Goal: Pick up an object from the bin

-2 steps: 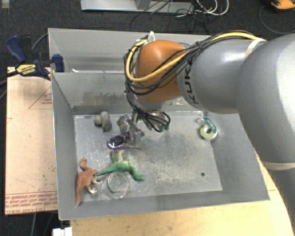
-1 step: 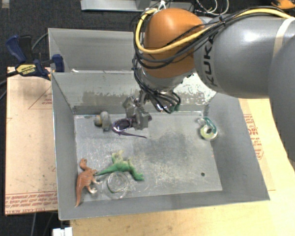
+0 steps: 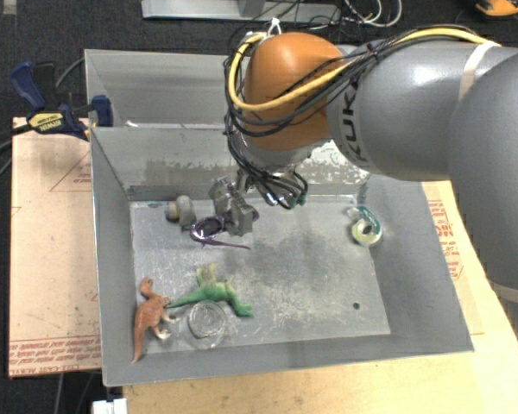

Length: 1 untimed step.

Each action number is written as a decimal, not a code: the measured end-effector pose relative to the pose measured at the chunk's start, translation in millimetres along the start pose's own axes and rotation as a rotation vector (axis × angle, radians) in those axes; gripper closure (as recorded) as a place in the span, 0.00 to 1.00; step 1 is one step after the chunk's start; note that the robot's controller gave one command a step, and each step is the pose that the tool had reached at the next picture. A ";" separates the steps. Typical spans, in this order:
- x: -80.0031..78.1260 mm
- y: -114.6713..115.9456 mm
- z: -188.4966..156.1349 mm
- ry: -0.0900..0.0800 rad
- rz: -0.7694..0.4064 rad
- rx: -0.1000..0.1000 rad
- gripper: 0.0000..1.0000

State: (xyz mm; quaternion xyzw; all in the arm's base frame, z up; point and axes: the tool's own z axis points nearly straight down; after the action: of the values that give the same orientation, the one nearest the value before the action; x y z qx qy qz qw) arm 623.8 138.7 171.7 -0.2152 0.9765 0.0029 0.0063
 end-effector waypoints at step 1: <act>5.7 -21.0 89.4 0.008 -0.003 -0.003 1.00</act>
Offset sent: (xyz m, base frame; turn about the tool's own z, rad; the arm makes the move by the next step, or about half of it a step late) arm -0.0529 -0.0037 0.1110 0.0471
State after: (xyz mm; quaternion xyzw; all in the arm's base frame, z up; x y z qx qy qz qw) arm 628.4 118.0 82.2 -0.2165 0.9763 0.0033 0.0020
